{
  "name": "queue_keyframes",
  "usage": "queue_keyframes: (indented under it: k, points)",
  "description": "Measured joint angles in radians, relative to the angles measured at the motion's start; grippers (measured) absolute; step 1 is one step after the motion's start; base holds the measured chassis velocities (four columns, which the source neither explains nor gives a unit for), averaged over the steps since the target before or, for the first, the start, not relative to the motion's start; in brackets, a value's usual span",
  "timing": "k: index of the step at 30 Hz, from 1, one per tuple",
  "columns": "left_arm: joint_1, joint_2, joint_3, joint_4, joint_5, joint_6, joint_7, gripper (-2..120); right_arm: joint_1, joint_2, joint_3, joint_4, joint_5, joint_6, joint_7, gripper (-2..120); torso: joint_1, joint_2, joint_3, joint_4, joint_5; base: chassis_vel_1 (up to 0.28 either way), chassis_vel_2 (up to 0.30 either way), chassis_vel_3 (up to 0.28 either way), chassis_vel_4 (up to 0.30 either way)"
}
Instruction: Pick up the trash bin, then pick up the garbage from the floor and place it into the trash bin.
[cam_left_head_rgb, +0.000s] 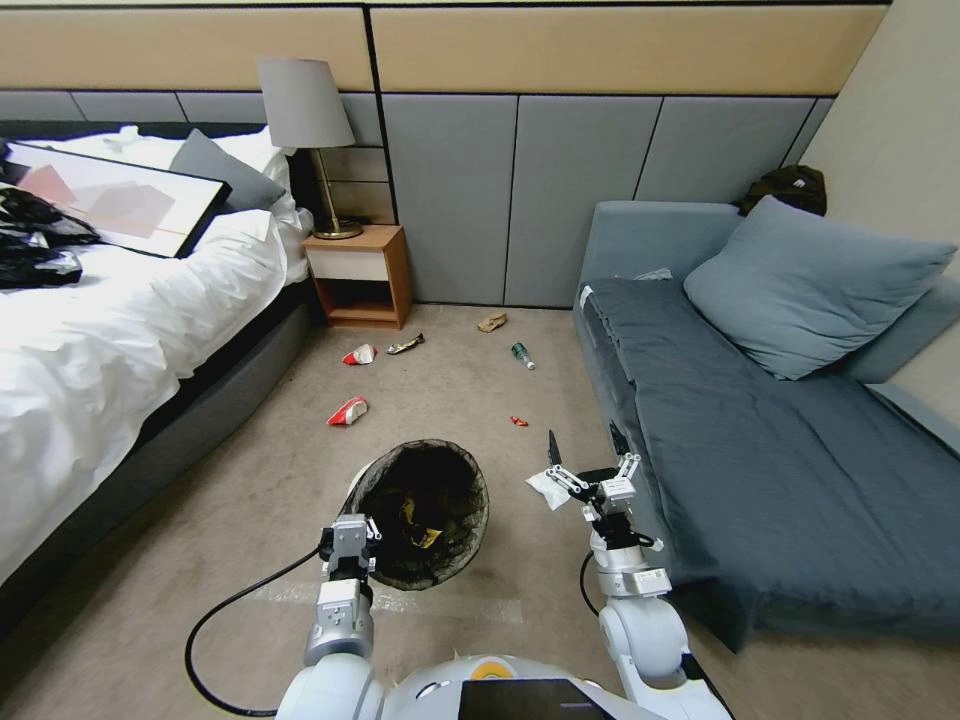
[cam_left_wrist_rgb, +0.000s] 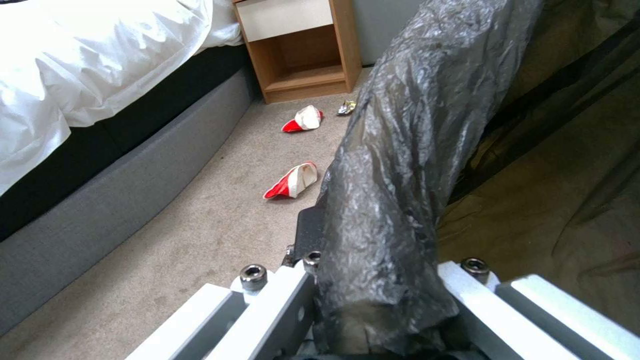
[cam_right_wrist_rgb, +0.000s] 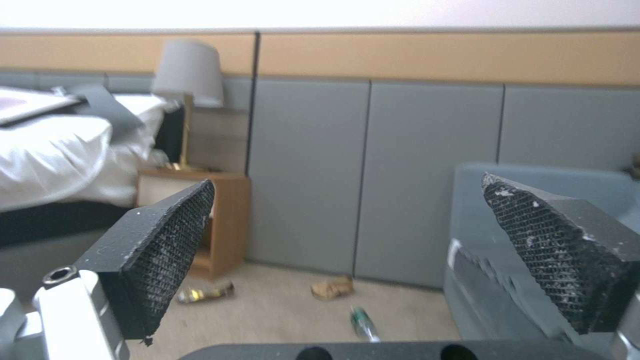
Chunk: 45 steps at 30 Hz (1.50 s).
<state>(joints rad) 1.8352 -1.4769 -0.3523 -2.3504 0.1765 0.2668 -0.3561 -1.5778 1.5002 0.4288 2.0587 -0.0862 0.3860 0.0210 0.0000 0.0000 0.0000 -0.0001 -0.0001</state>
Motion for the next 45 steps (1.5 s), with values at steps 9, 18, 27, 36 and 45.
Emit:
queue_keyframes:
  k: [9, 18, 27, 36, 45]
  points:
    - [-0.001, -0.002, 0.001, 0.001, 0.006, 0.0, 0.002, 1, 0.09, -0.045, -0.027, -0.1, 0.072, -0.185, 0.073, 100, 0.0, 0.0, 0.0, 0.0001, 0.0, 0.0, 0.0, 0.0, 0.0]
    - [0.005, 0.0, 0.001, 0.002, 0.013, 0.0, 0.002, 1, 0.213, -0.084, -0.071, -0.236, 0.161, -0.393, 0.125, 100, 0.0, 0.0, 0.0, 0.0002, 0.0001, 0.0, 0.0, 0.0, 0.0]
    - [0.007, 0.004, 0.003, 0.005, 0.014, 0.0, 0.002, 1, 0.339, -0.083, -0.087, -0.498, 0.217, -0.517, 0.129, 100, 0.0, 0.0, 0.0, 0.0001, 0.0001, 0.0, 0.0, 0.0, 0.0]
    - [0.004, 0.001, 0.005, 0.007, 0.015, 0.0, 0.003, 1, 0.415, -0.069, -0.087, -0.659, 0.222, -0.521, 0.102, 100, 0.0, 0.0, 0.0, 0.0001, 0.0, 0.0, 0.0, 0.0, 0.0]
    - [0.005, 0.001, 0.002, 0.006, 0.016, 0.001, 0.004, 1, 0.492, -0.051, -0.074, -0.788, 0.223, -0.517, 0.084, 100, 0.0, 0.0, 0.0, 0.0002, 0.0002, 0.0, 0.0, 0.0, 0.0]
